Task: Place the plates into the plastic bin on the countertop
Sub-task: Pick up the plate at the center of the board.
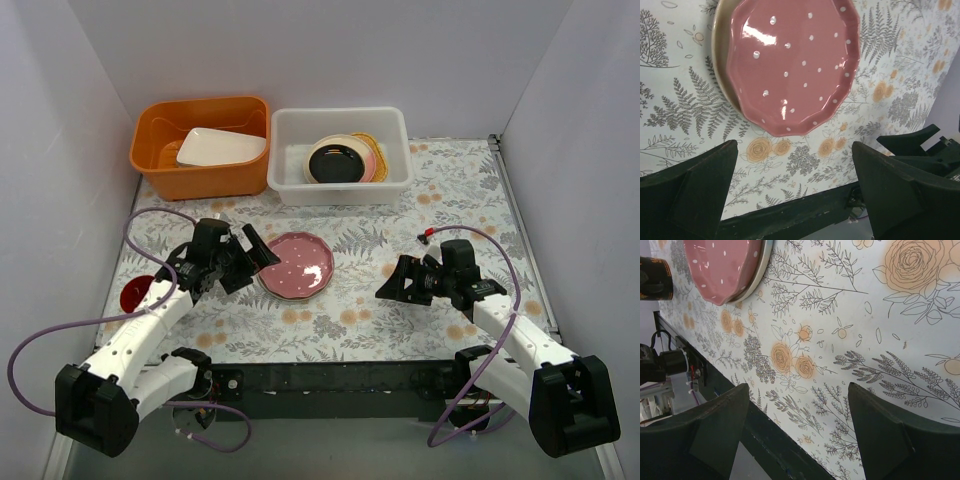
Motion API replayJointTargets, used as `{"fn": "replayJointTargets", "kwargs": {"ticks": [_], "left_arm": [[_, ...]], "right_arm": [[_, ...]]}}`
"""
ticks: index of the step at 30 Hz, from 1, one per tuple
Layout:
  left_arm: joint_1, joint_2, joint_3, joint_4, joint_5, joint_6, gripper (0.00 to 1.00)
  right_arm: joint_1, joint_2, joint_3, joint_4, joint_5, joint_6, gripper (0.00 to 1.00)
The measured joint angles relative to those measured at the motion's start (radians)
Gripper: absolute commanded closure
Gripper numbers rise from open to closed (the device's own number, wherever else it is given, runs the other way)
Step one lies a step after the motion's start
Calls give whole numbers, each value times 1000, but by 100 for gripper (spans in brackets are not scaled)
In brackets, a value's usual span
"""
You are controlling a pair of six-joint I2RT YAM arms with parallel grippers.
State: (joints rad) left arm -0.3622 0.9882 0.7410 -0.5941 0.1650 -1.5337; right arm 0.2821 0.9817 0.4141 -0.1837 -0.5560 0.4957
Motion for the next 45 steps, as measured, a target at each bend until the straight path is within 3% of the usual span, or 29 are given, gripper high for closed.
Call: {"fn": "replayJointTargets", "kwargs": {"ticks": [8,18,33,45], "left_arm": [[0,2,-54,1,0,-15,2],[-1,21,-92,20,-2,-23,12],[-1,89,-127,56,-27,-37,45],[-1,256,-128,136,-49,-29,61]], "right_arm": [[1,0,-31,16,-1,6,14],[1,16,-50,42,-1,10,14],[2,54,-52,61,-5,18,15],[2,34,-72,75,-9,22,15]]}}
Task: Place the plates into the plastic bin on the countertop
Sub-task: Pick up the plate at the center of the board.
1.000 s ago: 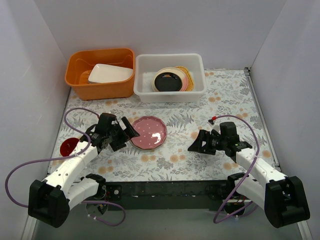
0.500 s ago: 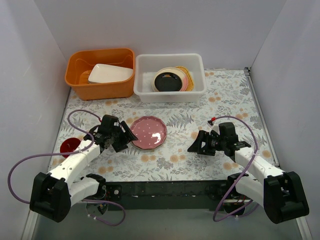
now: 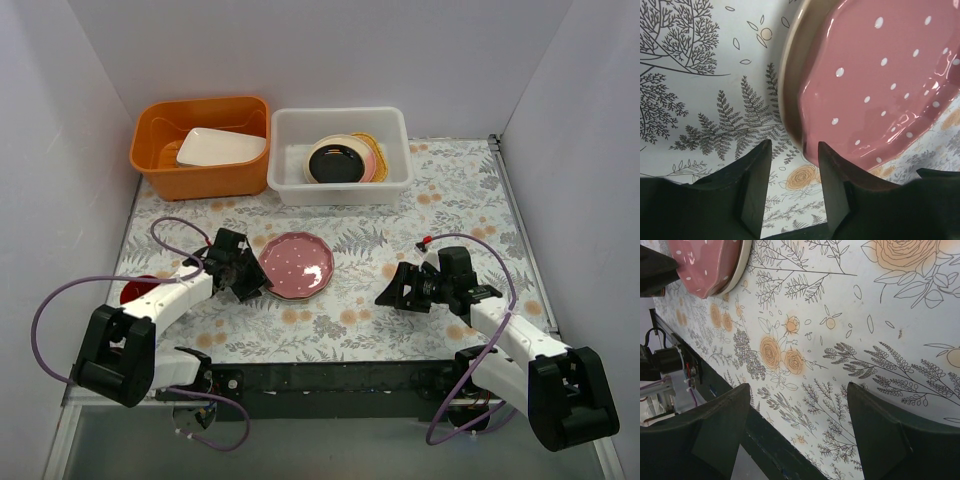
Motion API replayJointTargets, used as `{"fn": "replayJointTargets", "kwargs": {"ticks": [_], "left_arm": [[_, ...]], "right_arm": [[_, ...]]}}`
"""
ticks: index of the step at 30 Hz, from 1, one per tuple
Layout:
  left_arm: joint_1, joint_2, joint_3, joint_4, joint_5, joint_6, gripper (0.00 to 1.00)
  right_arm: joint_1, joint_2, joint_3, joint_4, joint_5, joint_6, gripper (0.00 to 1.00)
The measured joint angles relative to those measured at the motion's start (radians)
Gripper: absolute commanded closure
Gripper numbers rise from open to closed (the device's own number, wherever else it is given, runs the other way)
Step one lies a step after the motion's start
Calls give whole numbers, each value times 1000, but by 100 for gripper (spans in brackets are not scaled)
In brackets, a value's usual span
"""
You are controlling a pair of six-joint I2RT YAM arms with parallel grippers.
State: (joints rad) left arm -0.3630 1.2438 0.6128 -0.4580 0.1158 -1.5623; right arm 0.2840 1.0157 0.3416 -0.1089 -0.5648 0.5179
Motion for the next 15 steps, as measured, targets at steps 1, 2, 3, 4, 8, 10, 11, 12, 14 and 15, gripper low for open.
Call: {"fn": "replayJointTargets", "kwargs": {"ticks": [1,2,3,4,8,10,11,12,14,15], "left_arm": [[0,12,0,4,0,2,61],[0,22,1,8,0,3,62],[0,28,3,12,0,3,64],[0,35,5,17,0,4,65],[0,38,15,23,0,8,70],[0,38,21,26,0,10,72],[0,38,24,26,0,11,72],[0,38,25,28,0,11,73],[0,40,29,31,1,13,74],[0,42,31,32,1,13,75]], "right_arm": [[0,-1,0,0,0,0,15],[0,-2,0,0,0,0,15],[0,-2,0,0,0,0,15],[0,-2,0,0,0,0,15],[0,-2,0,0,0,0,15],[0,-2,0,0,0,0,15],[0,-2,0,0,0,0,15],[0,-1,0,0,0,0,15],[0,0,0,0,0,0,15],[0,1,0,0,0,0,15]]}}
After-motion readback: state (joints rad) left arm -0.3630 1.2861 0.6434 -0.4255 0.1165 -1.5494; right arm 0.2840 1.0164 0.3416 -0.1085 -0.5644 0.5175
